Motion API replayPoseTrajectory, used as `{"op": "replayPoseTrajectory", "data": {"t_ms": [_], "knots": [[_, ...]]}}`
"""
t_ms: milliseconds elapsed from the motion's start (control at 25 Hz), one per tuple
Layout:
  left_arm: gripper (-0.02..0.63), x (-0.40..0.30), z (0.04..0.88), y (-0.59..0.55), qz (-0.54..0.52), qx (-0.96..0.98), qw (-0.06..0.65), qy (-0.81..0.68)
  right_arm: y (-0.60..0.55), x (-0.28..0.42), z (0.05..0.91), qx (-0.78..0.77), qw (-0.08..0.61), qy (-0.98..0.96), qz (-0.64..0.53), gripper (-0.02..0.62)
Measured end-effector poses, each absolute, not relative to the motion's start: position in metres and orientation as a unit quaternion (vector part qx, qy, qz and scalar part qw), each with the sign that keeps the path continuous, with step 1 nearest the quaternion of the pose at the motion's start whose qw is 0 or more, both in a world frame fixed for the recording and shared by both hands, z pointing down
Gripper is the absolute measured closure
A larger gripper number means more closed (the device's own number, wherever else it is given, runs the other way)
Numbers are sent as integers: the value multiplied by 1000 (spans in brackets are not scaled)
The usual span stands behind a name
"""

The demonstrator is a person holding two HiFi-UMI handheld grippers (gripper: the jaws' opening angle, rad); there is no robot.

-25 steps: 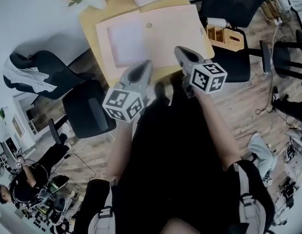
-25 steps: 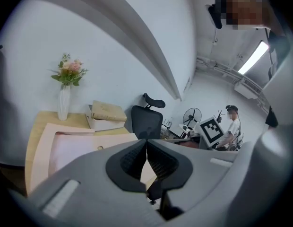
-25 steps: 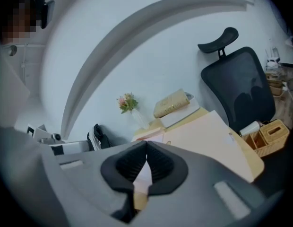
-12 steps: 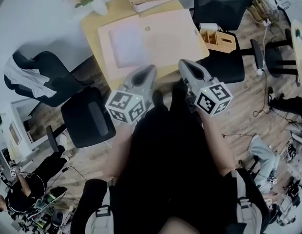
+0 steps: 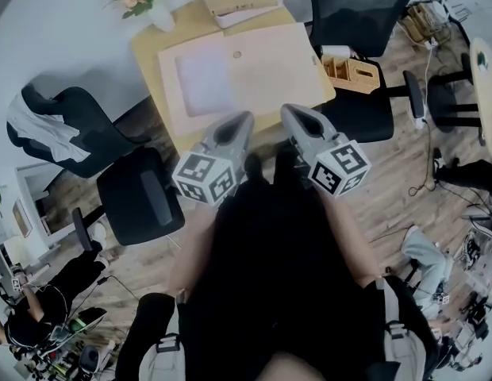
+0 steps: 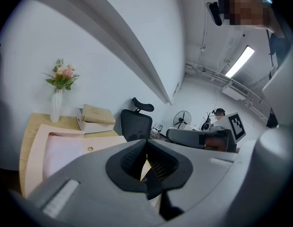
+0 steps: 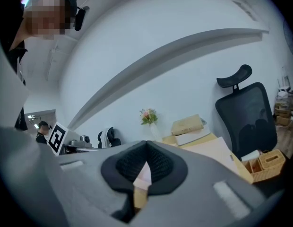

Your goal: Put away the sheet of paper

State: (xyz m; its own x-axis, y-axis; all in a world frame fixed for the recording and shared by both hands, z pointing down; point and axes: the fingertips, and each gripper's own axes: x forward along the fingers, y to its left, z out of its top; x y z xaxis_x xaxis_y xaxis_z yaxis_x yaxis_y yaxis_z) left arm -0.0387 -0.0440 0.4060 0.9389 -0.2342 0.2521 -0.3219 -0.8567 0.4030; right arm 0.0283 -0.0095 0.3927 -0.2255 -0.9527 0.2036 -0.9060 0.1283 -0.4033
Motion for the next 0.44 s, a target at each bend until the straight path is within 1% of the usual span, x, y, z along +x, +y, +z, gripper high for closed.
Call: {"op": "replayPoseTrajectory", "data": {"t_ms": [440], "knots": [[595, -42, 411, -48, 102, 958, 227, -141, -13, 26, 393, -629, 35, 745, -218, 595]]}}
